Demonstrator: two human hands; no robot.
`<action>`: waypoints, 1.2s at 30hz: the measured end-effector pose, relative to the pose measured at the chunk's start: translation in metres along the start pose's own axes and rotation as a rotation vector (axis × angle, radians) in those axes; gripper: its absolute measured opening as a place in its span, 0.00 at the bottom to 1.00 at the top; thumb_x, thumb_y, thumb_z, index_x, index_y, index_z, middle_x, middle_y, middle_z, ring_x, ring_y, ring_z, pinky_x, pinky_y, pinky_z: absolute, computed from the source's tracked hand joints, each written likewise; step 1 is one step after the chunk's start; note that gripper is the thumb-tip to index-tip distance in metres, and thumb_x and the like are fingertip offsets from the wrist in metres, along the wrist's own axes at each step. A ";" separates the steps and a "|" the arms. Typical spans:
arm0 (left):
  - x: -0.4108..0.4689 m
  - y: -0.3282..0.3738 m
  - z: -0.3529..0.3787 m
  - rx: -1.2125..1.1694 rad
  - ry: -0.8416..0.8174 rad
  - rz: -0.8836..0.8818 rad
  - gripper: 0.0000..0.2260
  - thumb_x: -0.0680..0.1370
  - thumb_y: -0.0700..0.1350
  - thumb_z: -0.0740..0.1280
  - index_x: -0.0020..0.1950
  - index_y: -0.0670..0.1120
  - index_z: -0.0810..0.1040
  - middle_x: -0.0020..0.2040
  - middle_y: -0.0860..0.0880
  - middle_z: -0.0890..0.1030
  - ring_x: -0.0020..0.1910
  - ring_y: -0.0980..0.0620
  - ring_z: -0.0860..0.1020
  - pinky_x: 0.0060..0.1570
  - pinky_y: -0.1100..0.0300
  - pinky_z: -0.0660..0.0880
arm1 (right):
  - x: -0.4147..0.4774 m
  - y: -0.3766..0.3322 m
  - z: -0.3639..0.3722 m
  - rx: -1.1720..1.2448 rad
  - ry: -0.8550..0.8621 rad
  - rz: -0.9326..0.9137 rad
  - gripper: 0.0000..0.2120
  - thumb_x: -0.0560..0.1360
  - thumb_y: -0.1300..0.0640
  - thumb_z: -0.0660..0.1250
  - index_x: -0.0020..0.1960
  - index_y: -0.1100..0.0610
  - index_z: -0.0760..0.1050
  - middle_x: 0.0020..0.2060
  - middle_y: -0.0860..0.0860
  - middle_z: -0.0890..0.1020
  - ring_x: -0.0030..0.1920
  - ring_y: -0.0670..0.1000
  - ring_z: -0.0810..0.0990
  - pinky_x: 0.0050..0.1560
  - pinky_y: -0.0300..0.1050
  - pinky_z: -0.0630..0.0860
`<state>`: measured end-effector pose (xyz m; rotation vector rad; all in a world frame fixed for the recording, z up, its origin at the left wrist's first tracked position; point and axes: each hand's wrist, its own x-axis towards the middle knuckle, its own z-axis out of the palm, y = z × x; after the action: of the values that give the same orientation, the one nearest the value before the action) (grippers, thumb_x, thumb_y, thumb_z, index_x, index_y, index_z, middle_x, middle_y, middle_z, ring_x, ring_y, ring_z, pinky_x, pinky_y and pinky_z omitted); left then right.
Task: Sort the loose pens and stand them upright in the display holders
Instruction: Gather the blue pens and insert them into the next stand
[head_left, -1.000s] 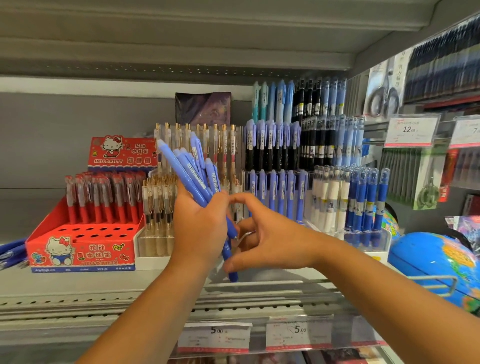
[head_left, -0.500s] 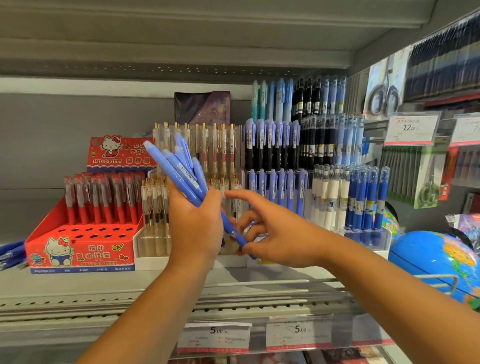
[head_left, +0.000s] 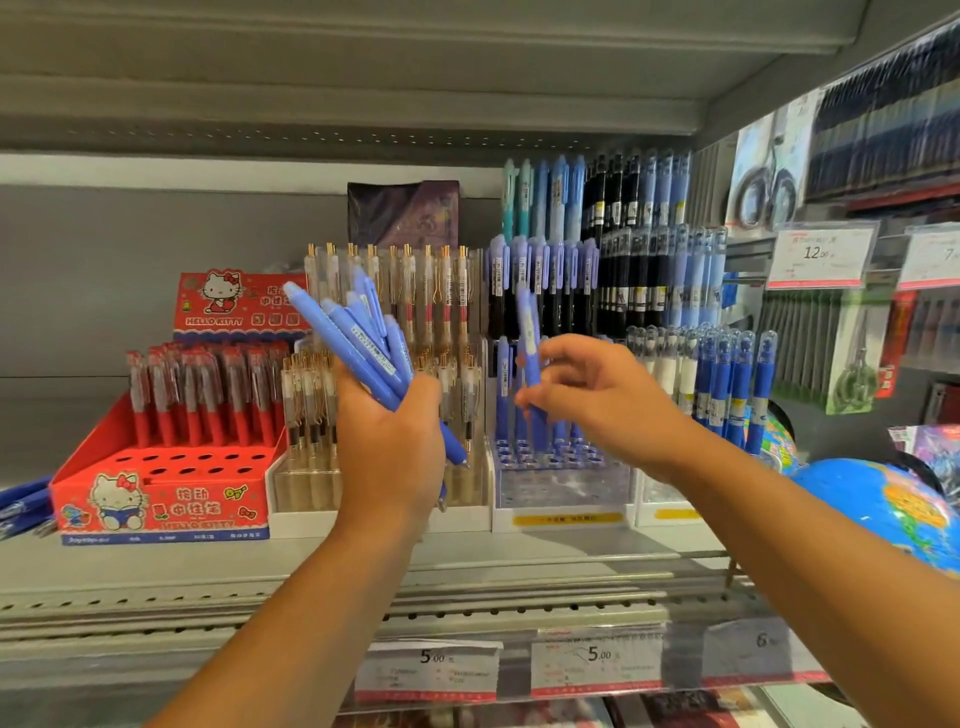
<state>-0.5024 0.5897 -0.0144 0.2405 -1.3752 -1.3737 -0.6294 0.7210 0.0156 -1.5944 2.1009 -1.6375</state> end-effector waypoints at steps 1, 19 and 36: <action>0.000 0.000 0.000 0.012 -0.004 -0.008 0.19 0.79 0.37 0.63 0.69 0.46 0.68 0.37 0.44 0.73 0.32 0.39 0.72 0.24 0.51 0.72 | 0.004 0.001 0.001 0.009 0.045 -0.007 0.11 0.76 0.61 0.70 0.57 0.57 0.74 0.43 0.59 0.85 0.49 0.66 0.82 0.48 0.65 0.78; 0.000 -0.002 0.002 0.110 -0.062 0.014 0.17 0.78 0.35 0.63 0.66 0.44 0.73 0.23 0.54 0.73 0.21 0.53 0.72 0.20 0.64 0.70 | 0.025 0.022 0.028 -0.315 0.188 -0.149 0.42 0.75 0.65 0.67 0.74 0.34 0.49 0.40 0.50 0.76 0.34 0.50 0.77 0.36 0.55 0.79; -0.001 -0.001 0.000 0.173 -0.132 -0.012 0.04 0.76 0.37 0.66 0.49 0.38 0.77 0.27 0.50 0.74 0.28 0.45 0.75 0.24 0.61 0.72 | 0.019 0.022 0.037 -0.529 0.056 -0.023 0.31 0.75 0.62 0.69 0.67 0.44 0.56 0.39 0.55 0.80 0.38 0.55 0.81 0.41 0.62 0.79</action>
<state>-0.5028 0.5902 -0.0153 0.2767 -1.6078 -1.2999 -0.6323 0.6799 -0.0066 -1.7066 2.7164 -1.1975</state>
